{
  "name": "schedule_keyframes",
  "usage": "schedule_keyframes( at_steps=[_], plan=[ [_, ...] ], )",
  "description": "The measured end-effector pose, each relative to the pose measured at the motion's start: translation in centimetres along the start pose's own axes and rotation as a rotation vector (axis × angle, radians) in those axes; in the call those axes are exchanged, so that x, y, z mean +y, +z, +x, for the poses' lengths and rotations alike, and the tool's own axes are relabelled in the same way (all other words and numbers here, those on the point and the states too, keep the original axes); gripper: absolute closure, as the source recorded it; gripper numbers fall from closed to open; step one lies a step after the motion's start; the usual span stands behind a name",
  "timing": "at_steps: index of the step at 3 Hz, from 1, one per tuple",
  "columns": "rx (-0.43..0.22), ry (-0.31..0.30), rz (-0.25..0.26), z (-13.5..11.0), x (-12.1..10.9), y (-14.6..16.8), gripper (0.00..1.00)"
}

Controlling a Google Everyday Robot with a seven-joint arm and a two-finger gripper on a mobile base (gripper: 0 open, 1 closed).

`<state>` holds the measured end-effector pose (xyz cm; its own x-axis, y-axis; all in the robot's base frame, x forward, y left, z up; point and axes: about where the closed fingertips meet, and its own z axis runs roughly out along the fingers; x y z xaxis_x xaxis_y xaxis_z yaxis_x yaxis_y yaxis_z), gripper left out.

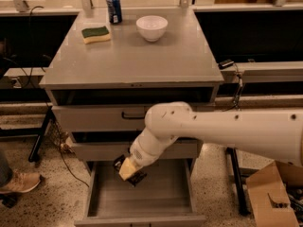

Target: Place rxbar chocolate into bottom drawer

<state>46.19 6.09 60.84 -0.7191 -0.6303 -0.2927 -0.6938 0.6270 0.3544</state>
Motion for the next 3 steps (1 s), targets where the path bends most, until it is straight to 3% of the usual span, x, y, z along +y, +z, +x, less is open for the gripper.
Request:
schedule_keyframes(
  at_steps=[1, 2, 3],
  plan=[
    [0.036, -0.003, -0.022, 2.6, -0.9, 8.2, 1.0],
    [0.0, 0.04, -0.029, 3.6, -3.4, 15.3, 1.0],
    [-0.06, 0.048, -0.037, 2.5, -3.6, 16.3, 1.0]
  ],
)
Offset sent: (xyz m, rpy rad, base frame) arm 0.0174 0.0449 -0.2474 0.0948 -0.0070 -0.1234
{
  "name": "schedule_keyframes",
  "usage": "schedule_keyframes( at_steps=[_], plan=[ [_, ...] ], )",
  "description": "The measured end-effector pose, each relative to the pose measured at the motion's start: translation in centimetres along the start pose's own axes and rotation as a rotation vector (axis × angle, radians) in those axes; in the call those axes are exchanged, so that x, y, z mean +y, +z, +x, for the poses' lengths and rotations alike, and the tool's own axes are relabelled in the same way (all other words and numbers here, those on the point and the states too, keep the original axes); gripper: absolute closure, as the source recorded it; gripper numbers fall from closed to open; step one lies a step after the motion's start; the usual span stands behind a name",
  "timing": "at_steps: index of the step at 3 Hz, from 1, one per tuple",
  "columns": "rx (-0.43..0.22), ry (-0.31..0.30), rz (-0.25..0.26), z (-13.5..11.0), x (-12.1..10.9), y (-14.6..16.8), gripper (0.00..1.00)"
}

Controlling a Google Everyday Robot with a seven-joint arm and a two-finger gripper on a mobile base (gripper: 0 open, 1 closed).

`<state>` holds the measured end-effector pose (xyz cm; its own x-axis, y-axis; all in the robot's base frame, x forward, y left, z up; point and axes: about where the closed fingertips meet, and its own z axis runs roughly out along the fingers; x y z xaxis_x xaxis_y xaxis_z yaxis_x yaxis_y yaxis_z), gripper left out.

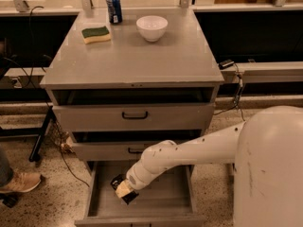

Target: Place rxbar chocolate into bottom drawer

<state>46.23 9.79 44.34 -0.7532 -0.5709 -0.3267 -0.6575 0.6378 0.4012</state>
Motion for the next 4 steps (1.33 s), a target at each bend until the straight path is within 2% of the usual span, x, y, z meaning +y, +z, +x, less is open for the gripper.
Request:
schedule_keyframes(
  at_steps=[1, 2, 3, 4],
  plan=[
    [-0.004, 0.01, 0.006, 0.6, -0.6, 0.6, 1.0],
    [-0.066, -0.025, 0.03, -0.6, -4.2, 3.3, 1.0],
    [-0.154, -0.051, 0.007, -2.1, -8.4, 7.6, 1.0],
    [-0.192, -0.071, -0.065, -2.7, -10.3, 12.1, 0.82]
  ],
)
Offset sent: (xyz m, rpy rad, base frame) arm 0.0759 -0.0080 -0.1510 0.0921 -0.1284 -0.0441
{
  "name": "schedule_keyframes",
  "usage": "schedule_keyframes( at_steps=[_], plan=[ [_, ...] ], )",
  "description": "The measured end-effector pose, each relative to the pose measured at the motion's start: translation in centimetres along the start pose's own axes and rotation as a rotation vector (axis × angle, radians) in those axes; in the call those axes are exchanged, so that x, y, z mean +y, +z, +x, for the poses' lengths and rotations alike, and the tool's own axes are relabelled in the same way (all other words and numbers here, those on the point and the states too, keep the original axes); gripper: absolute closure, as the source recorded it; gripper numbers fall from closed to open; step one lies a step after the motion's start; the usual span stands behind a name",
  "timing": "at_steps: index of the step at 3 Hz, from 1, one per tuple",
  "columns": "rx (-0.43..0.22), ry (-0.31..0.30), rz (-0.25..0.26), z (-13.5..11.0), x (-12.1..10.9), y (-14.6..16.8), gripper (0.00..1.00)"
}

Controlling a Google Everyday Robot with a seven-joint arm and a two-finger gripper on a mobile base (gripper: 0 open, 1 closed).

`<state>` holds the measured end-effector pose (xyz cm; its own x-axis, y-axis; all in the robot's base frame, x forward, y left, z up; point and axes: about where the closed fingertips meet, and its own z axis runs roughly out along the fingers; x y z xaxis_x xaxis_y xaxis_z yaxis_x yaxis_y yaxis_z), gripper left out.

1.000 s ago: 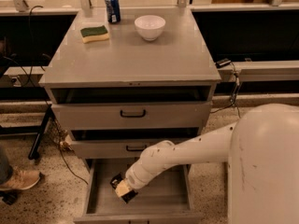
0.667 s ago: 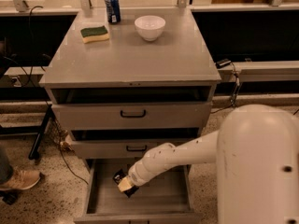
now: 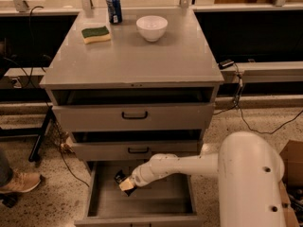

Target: Place rxbar chocolate into bottom drawer

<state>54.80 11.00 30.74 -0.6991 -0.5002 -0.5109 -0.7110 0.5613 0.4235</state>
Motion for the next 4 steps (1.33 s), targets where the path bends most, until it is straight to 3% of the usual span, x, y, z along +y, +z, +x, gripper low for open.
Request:
schedule_keyframes(
  at_steps=[1, 2, 3, 4],
  plan=[
    [-0.003, 0.002, -0.078, 1.1, -1.4, 4.5, 0.59],
    [-0.008, 0.02, -0.121, 2.1, -2.7, 7.4, 0.36],
    [-0.025, 0.029, -0.129, 2.5, -3.4, 8.3, 0.12],
    [-0.036, 0.037, -0.11, 3.3, -4.1, 7.8, 0.0]
  ],
)
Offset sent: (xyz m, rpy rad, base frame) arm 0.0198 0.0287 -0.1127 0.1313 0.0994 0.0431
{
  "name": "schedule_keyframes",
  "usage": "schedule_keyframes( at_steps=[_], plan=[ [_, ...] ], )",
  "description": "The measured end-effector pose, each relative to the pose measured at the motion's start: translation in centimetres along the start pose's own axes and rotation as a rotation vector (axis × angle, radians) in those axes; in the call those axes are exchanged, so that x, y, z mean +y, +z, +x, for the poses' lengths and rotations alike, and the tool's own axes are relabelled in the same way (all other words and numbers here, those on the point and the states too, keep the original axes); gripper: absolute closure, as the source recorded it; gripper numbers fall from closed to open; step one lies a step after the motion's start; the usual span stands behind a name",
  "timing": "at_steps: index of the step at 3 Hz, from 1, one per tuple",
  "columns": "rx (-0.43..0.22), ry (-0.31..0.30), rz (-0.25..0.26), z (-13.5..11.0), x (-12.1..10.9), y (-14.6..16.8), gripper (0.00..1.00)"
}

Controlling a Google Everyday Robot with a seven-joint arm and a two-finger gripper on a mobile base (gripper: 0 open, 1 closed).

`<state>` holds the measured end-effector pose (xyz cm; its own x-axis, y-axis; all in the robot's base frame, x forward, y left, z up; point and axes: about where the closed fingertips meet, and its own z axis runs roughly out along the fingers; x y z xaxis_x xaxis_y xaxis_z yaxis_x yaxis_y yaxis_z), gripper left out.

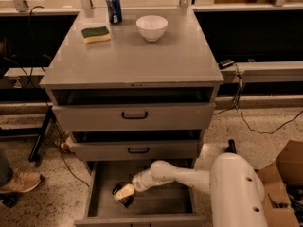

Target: Place rxbar chocolate into bottom drawer

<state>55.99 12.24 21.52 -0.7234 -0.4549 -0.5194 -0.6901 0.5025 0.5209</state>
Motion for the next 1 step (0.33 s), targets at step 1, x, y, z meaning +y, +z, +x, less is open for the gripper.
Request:
schedule_keyframes(
  at_steps=[1],
  plan=[
    [-0.026, 0.024, 0.067, 1.29, -0.98, -2.97, 0.0]
  ],
)
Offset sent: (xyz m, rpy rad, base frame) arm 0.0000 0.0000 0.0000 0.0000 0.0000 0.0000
